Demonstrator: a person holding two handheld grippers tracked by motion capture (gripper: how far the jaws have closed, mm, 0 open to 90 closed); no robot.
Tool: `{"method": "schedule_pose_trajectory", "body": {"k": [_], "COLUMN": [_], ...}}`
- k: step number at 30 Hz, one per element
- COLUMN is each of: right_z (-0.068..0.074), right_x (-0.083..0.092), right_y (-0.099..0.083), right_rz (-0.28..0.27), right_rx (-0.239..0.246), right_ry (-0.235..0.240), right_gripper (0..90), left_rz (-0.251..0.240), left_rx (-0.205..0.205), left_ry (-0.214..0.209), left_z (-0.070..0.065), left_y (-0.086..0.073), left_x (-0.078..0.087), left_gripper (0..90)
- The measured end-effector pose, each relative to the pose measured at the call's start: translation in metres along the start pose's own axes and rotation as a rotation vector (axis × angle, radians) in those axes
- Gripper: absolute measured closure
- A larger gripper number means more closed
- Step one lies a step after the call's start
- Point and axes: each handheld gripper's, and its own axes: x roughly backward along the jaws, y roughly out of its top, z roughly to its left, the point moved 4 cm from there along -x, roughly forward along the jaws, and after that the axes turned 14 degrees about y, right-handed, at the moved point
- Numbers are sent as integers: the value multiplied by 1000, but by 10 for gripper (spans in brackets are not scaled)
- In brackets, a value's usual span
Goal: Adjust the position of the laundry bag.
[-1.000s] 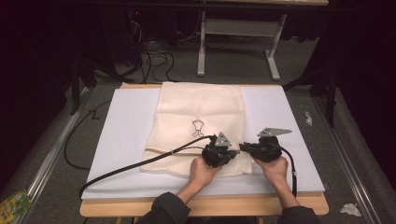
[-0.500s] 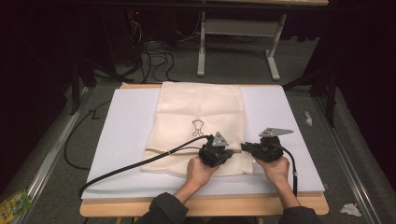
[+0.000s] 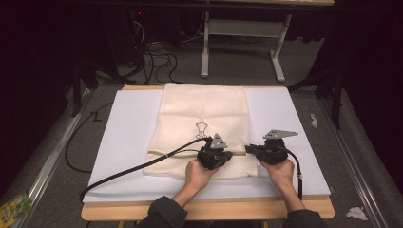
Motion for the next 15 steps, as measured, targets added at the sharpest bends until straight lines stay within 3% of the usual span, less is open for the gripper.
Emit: {"method": "schedule_pose_trajectory", "body": {"k": [15], "right_z": [0], "right_x": [-1], "right_y": [1], "right_rz": [3], "right_rx": [4], "right_ry": [-15], "right_gripper": [862], "left_rz": [2], "left_rx": [13], "left_ry": [9], "left_z": [10], "left_y": [-3], "left_x": [8], "left_gripper": [871]}}
